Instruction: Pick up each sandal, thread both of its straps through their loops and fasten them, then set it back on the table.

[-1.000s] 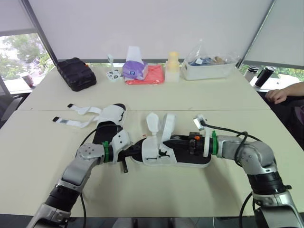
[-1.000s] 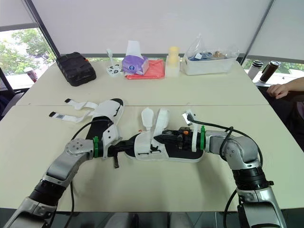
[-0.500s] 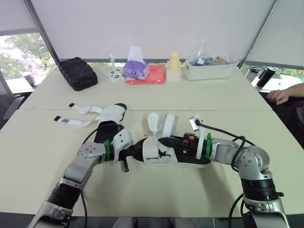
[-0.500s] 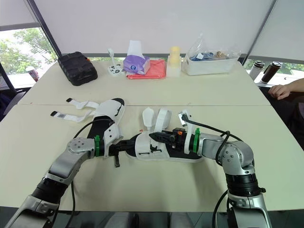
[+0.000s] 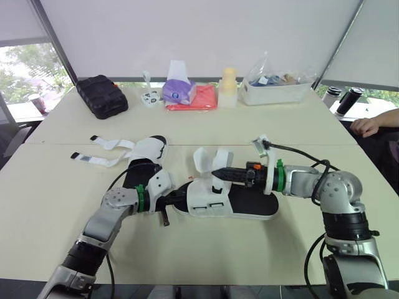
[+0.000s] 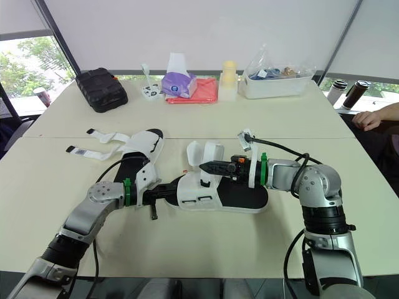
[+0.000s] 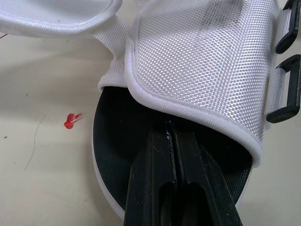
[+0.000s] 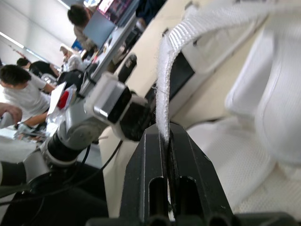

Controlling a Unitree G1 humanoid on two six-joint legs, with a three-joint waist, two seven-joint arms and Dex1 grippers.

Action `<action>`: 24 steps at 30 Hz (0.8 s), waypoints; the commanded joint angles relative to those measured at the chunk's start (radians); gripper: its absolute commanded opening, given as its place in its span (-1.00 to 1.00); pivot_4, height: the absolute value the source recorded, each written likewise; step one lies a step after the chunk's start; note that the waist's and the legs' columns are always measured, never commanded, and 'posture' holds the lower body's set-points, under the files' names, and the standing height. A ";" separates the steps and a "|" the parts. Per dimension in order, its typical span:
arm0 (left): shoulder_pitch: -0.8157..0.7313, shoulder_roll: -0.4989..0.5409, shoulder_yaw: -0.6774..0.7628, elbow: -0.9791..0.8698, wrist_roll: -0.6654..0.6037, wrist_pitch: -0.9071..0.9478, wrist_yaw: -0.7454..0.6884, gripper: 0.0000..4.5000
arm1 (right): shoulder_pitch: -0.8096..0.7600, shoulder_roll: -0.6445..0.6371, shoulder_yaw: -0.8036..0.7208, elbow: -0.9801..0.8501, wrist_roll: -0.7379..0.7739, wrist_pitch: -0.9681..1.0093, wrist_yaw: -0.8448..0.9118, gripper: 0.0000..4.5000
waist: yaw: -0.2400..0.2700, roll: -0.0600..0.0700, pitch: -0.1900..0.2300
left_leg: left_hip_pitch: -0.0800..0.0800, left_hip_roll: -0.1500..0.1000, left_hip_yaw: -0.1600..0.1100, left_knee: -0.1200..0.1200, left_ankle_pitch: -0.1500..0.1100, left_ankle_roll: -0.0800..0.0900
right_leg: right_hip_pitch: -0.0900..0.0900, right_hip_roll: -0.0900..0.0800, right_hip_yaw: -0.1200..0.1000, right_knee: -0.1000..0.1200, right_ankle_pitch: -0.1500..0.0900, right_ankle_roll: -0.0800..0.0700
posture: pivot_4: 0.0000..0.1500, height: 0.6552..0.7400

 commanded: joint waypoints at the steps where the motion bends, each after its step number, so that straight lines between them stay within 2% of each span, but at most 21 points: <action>1: 0.030 0.008 -0.025 0.021 0.031 0.015 0.010 -1.00 | -0.016 -0.011 0.008 -0.006 0.008 0.016 0.034 -0.97 | -0.001 0.000 0.000 | 0.000 0.000 0.000 0.000 0.000 0.000 | 0.000 0.000 0.000 0.000 0.000 0.000 | 1.00 1.00; 14: 0.049 0.015 -0.027 0.002 0.031 0.019 0.018 -1.00 | 0.031 0.018 -0.006 -0.033 0.055 0.120 0.011 -0.97 | -0.001 0.000 0.000 | 0.000 0.000 0.000 0.000 0.000 0.000 | 0.000 -0.001 0.000 0.000 0.000 0.000 | 1.00 1.00; 24: 0.051 0.012 -0.028 0.001 0.032 0.017 0.021 -1.00 | 0.084 -0.026 0.111 -0.065 -0.145 -0.066 -0.006 -0.97 | -0.002 0.001 -0.001 | 0.000 0.000 0.000 0.000 0.000 0.000 | 0.000 0.000 0.000 0.000 0.000 0.000 | 1.00 1.00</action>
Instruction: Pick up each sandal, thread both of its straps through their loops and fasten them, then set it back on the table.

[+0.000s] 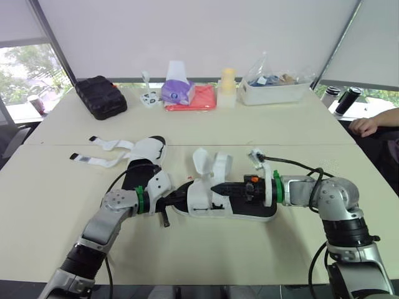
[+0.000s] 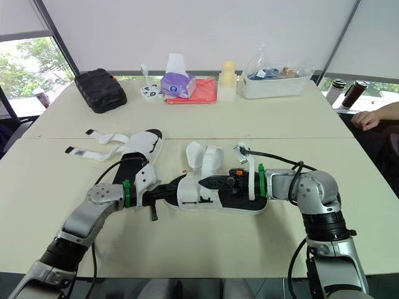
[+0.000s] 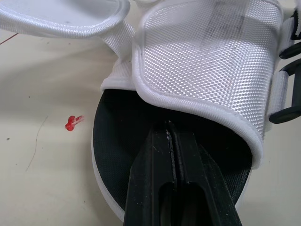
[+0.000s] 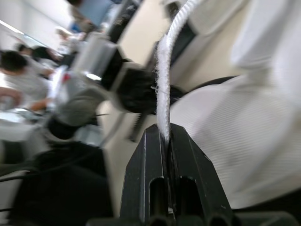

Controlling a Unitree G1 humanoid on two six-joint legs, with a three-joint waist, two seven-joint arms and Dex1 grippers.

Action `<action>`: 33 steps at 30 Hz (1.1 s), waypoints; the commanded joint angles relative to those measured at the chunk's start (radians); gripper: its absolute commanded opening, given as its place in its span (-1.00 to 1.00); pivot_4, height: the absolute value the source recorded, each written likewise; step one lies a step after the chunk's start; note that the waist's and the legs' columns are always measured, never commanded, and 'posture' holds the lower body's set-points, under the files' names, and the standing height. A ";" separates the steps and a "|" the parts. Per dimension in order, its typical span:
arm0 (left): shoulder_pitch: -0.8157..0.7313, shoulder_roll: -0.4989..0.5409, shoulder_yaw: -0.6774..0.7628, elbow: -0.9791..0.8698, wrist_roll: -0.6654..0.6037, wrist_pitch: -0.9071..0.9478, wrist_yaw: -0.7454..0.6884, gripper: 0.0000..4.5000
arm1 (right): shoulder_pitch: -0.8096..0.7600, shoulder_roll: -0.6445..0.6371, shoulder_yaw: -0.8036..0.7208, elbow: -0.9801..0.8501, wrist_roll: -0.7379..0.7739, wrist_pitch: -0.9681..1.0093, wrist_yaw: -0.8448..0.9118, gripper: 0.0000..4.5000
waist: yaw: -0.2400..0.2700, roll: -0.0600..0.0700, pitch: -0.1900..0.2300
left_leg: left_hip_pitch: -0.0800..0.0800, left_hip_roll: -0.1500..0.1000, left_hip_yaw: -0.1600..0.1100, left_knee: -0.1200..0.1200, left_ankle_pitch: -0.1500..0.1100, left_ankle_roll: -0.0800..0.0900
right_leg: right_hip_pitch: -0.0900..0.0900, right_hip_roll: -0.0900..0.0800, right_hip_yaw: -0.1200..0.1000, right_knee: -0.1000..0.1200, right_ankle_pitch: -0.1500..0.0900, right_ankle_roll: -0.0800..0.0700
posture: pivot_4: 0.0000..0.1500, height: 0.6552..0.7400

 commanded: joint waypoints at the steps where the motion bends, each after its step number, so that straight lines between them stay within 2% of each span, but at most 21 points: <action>1: 0.026 0.010 -0.028 0.030 0.030 0.017 0.002 -1.00 | 0.014 -0.017 0.058 -0.002 -0.093 -0.078 0.000 -0.97 | 0.000 0.000 0.000 | 0.000 0.000 0.000 0.000 0.000 0.000 | 0.000 0.000 0.000 0.000 0.000 0.000 | 1.00 1.00; 8: 0.026 0.009 -0.030 0.030 0.027 0.018 0.005 -1.00 | 0.026 -0.060 0.088 -0.058 -0.117 -0.140 0.087 -0.97 | 0.000 0.000 0.000 | 0.000 0.000 0.000 0.000 0.000 0.000 | 0.000 0.000 0.000 0.000 0.000 0.000 | 1.00 1.00; 12: 0.020 0.008 -0.027 0.038 0.027 0.017 0.006 -1.00 | 0.048 -0.065 0.038 -0.130 -0.010 -0.083 0.141 -0.97 | 0.002 0.000 0.000 | 0.000 0.000 0.000 0.000 0.000 0.000 | 0.000 0.000 0.000 0.000 0.000 0.000 | 1.00 1.00; 24: 0.015 -0.001 -0.031 0.051 0.026 0.013 0.003 -1.00 | 0.086 -0.077 0.104 -0.147 -0.100 -0.115 0.087 -0.97 | 0.003 0.000 0.000 | 0.000 0.000 0.000 0.000 0.000 0.000 | 0.000 0.000 0.000 0.000 0.000 0.000 | 1.00 1.00; 30: 0.010 -0.003 -0.033 0.060 0.027 0.010 0.001 -1.00 | 0.099 -0.067 0.083 -0.157 -0.080 -0.103 0.083 -0.97 | 0.002 0.000 0.000 | 0.000 0.000 0.000 0.000 0.000 0.000 | 0.000 0.000 0.000 0.000 0.000 0.000 | 1.00 1.00; 31: 0.009 -0.004 -0.034 0.062 0.027 0.009 0.000 -1.00 | 0.101 -0.059 0.064 -0.158 -0.066 -0.099 0.076 -0.72 | 0.002 0.000 0.000 | 0.000 0.000 0.000 0.000 0.000 0.000 | 0.000 0.000 0.000 0.000 0.000 0.000 | 1.00 1.00; 33: 0.007 -0.005 -0.036 0.064 0.027 0.008 -0.002 -1.00 | 0.104 -0.046 0.014 -0.164 -0.028 -0.087 0.064 -0.38 | 0.003 0.000 0.000 | 0.000 0.000 0.000 0.000 0.000 0.000 | 0.000 0.000 0.000 0.000 0.000 0.000 | 1.00 1.00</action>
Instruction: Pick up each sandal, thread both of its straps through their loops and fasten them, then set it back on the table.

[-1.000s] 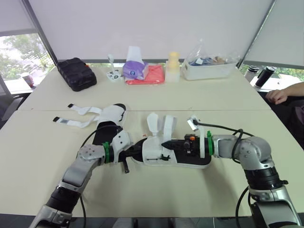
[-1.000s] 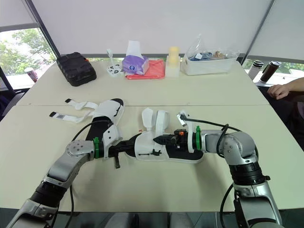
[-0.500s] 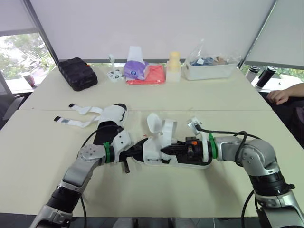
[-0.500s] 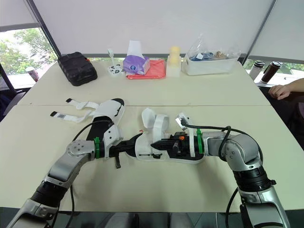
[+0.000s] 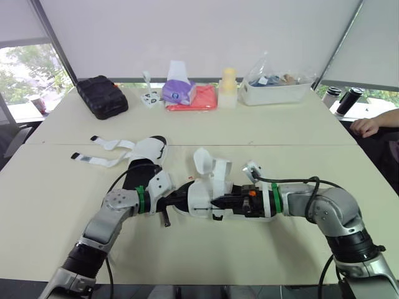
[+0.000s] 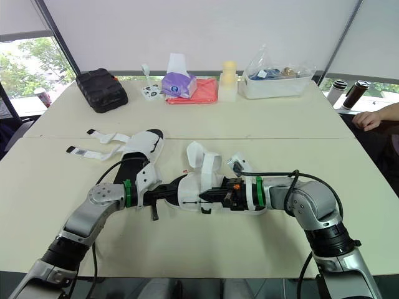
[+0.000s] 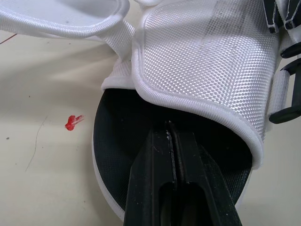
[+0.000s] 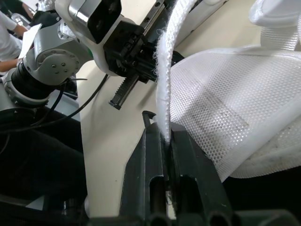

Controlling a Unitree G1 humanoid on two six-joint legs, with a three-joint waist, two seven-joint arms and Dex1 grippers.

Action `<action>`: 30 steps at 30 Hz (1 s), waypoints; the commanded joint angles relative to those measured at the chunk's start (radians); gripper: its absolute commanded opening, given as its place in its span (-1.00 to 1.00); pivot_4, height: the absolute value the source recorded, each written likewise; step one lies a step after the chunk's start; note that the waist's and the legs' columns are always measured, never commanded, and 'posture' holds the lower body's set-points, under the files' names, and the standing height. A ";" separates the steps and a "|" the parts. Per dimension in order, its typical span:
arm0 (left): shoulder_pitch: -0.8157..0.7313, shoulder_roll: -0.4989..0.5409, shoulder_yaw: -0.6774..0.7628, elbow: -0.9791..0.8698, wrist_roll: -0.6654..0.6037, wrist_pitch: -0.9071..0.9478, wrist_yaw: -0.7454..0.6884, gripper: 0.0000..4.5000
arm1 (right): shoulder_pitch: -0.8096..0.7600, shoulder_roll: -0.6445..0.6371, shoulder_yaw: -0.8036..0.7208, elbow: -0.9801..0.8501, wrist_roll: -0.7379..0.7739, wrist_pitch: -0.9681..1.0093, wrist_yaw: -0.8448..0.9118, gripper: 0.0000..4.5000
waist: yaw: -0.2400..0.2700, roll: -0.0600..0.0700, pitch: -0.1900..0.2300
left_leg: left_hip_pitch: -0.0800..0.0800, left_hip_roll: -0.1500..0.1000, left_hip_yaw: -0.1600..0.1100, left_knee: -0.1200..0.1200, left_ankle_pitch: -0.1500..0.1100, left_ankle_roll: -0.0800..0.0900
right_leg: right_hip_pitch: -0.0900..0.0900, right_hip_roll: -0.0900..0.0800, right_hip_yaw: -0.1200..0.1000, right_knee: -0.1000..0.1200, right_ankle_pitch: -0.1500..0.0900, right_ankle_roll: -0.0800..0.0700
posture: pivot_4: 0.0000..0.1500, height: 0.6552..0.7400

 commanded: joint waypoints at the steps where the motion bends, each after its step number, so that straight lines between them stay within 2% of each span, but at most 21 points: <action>1: 0.020 0.002 -0.033 0.039 0.028 0.021 -0.003 -1.00 | 0.014 0.016 -0.093 -0.028 0.062 0.021 -0.033 -0.15 | 0.000 0.000 0.000 | 0.000 0.000 0.000 0.000 0.000 0.000 | 0.000 0.000 0.000 0.000 0.000 0.000 | 1.00 1.00; 6: 0.022 0.009 -0.037 0.039 0.031 0.017 -0.014 -1.00 | 0.006 -0.030 -0.271 -0.053 0.180 0.098 -0.097 0.97 | 0.001 0.000 0.000 | 0.000 0.000 0.000 0.000 0.000 0.000 | 0.000 0.000 0.000 0.000 0.000 0.000 | 1.00 1.00; 9: 0.016 0.015 -0.042 0.047 0.035 0.009 -0.025 -1.00 | 0.052 -0.081 -0.363 -0.115 0.261 0.153 -0.125 0.99 | 0.002 0.000 0.000 | 0.000 0.000 0.000 0.000 0.000 0.000 | 0.000 0.000 0.000 0.000 0.000 0.000 | 1.00 1.00; 11: 0.007 0.019 -0.045 0.060 0.040 0.000 -0.034 -1.00 | 0.146 -0.097 -0.384 -0.202 0.337 0.198 -0.143 0.99 | 0.003 0.000 0.000 | 0.000 0.000 -0.001 0.000 0.000 0.000 | 0.000 0.000 0.000 -0.001 0.000 0.000 | 1.00 1.00; 15: -0.017 0.019 -0.052 0.097 0.050 -0.023 -0.050 -1.00 | 0.297 -0.047 -0.365 -0.318 0.431 0.204 -0.240 0.99 | -0.001 0.000 0.000 | 0.000 0.001 -0.002 -0.001 0.000 0.000 | 0.001 0.000 0.000 -0.001 0.000 0.000 | 1.00 1.00; 22: -0.050 0.010 -0.063 0.138 0.055 -0.048 -0.068 -1.00 | 0.359 0.048 -0.284 -0.301 0.342 0.105 -0.364 0.99 | 0.000 0.002 -0.001 | 0.010 0.000 0.000 0.000 0.000 0.000 | 0.011 0.001 0.000 -0.001 0.000 0.000 | 1.00 1.00; 30: -0.060 0.007 -0.061 0.151 0.057 -0.057 -0.077 -1.00 | 0.348 0.058 -0.211 -0.257 0.290 0.045 -0.370 0.99 | 0.000 0.002 -0.001 | 0.011 0.000 -0.001 -0.001 0.000 0.000 | 0.012 0.001 0.000 -0.001 0.000 0.000 | 1.00 1.00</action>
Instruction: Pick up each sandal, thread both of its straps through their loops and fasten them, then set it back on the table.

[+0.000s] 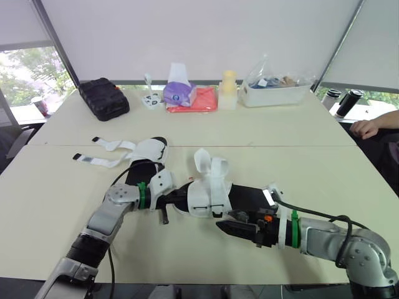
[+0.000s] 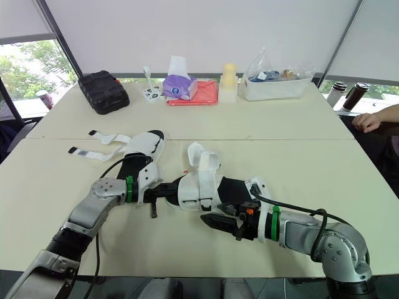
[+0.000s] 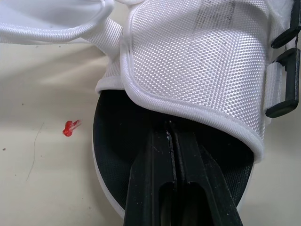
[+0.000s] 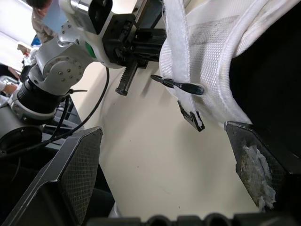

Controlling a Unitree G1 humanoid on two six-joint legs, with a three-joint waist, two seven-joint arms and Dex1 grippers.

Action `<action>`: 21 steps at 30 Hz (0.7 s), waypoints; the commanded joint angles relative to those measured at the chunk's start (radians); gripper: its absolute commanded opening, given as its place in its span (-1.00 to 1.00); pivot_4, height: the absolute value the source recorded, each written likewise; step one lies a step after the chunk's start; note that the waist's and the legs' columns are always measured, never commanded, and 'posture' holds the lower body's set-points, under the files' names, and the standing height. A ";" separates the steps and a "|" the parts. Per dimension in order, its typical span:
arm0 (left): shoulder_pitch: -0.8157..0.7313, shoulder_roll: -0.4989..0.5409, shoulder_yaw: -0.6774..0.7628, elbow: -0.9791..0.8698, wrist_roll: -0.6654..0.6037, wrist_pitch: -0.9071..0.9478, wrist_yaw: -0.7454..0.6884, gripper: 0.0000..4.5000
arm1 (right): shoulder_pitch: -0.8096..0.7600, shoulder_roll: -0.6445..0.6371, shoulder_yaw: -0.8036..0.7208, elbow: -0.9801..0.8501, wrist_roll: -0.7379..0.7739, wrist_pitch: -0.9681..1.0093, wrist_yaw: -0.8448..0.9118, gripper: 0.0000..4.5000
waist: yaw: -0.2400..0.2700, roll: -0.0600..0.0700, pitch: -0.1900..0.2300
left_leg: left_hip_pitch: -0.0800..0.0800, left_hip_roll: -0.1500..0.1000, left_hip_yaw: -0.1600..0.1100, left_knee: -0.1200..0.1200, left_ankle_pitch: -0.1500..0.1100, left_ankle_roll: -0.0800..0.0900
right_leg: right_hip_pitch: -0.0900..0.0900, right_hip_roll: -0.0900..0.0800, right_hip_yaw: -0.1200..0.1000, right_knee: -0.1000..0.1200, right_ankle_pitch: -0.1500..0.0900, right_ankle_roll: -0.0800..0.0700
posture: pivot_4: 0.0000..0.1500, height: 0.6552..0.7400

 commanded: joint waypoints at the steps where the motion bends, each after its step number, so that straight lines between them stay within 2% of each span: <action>1: 0.016 0.000 -0.031 0.032 0.038 0.015 0.001 -1.00 | -0.014 0.003 0.012 0.009 -0.009 -0.031 0.004 0.99 | 0.000 0.000 0.000 | 0.000 0.000 0.000 0.000 0.000 0.000 | 0.000 0.000 0.000 0.000 0.000 0.000 | 1.00 1.00; 6: 0.021 -0.005 -0.030 0.027 0.038 0.019 0.006 -1.00 | -0.035 0.029 0.044 0.017 0.010 -0.040 0.005 0.99 | -0.002 0.000 0.000 | 0.001 0.000 0.000 0.000 0.000 0.000 | 0.001 0.000 0.000 0.000 0.000 0.000 | 1.00 1.00; 9: 0.030 -0.006 -0.030 0.017 0.038 0.023 0.012 -1.00 | -0.049 0.060 0.049 0.017 0.032 -0.044 -0.008 0.60 | -0.005 0.000 0.000 | 0.001 0.001 0.000 0.000 0.000 0.000 | 0.000 0.001 0.000 0.000 0.000 0.000 | 1.00 1.00; 16: 0.042 -0.009 -0.029 0.009 0.038 0.028 0.021 -1.00 | -0.038 0.071 0.079 0.029 -0.016 -0.045 -0.040 -0.99 | -0.001 0.000 0.000 | 0.001 0.001 0.000 -0.004 0.000 0.000 | -0.001 0.001 0.000 -0.002 0.000 0.000 | 1.00 1.00; 21: 0.039 -0.012 -0.029 0.013 0.039 0.029 0.024 -1.00 | -0.016 0.035 0.085 0.016 -0.013 -0.026 -0.019 -0.99 | 0.000 0.000 0.000 | 0.002 0.001 0.000 -0.008 0.000 -0.001 | -0.001 0.001 0.001 -0.003 0.000 0.000 | 1.00 1.00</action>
